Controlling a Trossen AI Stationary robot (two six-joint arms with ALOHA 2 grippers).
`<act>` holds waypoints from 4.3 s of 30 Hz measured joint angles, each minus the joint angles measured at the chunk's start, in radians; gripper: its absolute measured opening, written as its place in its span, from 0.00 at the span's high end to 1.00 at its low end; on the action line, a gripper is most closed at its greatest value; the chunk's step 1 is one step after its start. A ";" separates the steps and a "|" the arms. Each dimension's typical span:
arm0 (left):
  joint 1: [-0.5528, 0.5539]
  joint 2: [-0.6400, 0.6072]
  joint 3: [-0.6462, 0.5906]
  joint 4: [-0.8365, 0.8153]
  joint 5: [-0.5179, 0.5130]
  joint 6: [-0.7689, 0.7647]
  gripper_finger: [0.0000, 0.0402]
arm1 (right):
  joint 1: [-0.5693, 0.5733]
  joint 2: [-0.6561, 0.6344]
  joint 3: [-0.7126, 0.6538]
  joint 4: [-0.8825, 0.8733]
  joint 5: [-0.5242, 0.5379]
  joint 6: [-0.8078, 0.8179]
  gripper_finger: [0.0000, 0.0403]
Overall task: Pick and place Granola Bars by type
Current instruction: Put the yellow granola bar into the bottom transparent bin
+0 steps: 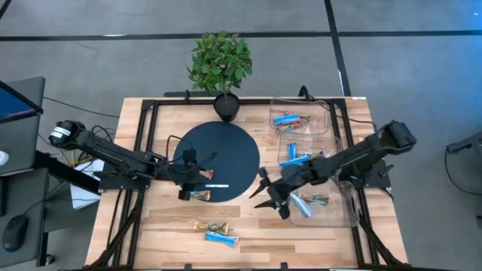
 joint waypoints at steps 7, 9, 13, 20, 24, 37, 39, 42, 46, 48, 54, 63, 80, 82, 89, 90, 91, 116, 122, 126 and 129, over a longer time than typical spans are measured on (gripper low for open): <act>-0.004 0.000 0.000 -0.055 -0.124 -0.045 0.44 | -0.058 0.214 0.108 0.102 -0.185 -0.048 0.59; -0.004 0.000 0.000 -0.085 -0.153 -0.068 0.44 | -0.069 0.270 0.155 0.118 -0.204 -0.051 0.59; -0.004 0.000 0.000 -0.148 -0.174 -0.128 0.44 | -0.097 0.374 0.276 0.122 -0.227 -0.050 0.59; -0.036 0.000 0.000 -0.211 -0.057 -0.269 0.44 | -0.148 0.491 0.460 -0.059 -0.248 -0.031 0.59; -0.119 0.000 0.000 -0.211 -0.013 -0.312 0.44 | -0.170 0.481 0.487 -0.132 -0.263 -0.004 0.59; -0.325 0.036 -0.070 -0.177 -0.031 -0.662 0.44 | -0.180 0.471 0.485 -0.209 -0.298 -0.024 0.59; -0.326 0.039 -0.096 -0.141 -0.023 -0.698 0.44 | -0.180 0.471 0.485 -0.207 -0.298 -0.025 0.59; -0.325 0.039 -0.139 -0.094 -0.018 -0.727 0.44 | -0.181 0.471 0.485 -0.215 -0.298 -0.041 0.59; -0.323 0.039 -0.167 -0.087 -0.023 -0.768 0.44 | -0.180 0.471 0.485 -0.222 -0.298 -0.051 0.59; -0.323 0.039 -0.182 -0.074 -0.028 -0.774 0.44 | -0.180 0.471 0.485 -0.229 -0.298 -0.051 0.59; -0.323 0.047 -0.212 -0.003 -0.041 -0.746 0.46 | -0.180 0.471 0.485 -0.254 -0.297 -0.052 0.59; -0.323 0.069 -0.212 0.022 -0.050 -0.691 0.69 | -0.181 0.471 0.484 -0.283 -0.295 -0.069 0.59; -0.121 0.072 -0.212 0.312 -0.053 -0.311 0.69 | -0.181 0.471 0.484 -0.337 -0.292 -0.077 0.59; -0.074 0.091 -0.212 0.361 -0.007 -0.264 0.69 | -0.182 0.471 0.483 -0.357 -0.284 -0.077 0.59; 0.057 0.278 -0.178 0.546 0.169 -0.134 0.69 | -0.182 0.471 0.483 -0.393 -0.203 -0.077 0.59; 0.068 0.313 -0.161 0.555 0.182 -0.121 0.69 | -0.182 0.471 0.483 -0.395 -0.203 -0.077 0.59; 0.077 0.346 -0.144 0.562 0.192 -0.109 0.69 | -0.182 0.471 0.483 -0.398 -0.203 -0.077 0.59; 0.101 0.434 0.059 0.379 0.244 0.022 0.69 | -0.209 0.544 0.482 -0.283 -0.187 0.019 0.59; 0.100 0.421 0.059 0.336 0.192 0.018 0.69 | -0.237 0.556 0.482 -0.284 -0.144 0.052 0.59; 0.092 0.392 0.059 0.292 0.162 -0.010 0.69 | -0.255 0.555 0.482 -0.276 -0.112 0.124 0.59; 0.071 0.363 0.059 0.255 0.122 -0.034 0.69 | -0.260 0.563 0.483 -0.270 -0.112 0.163 0.59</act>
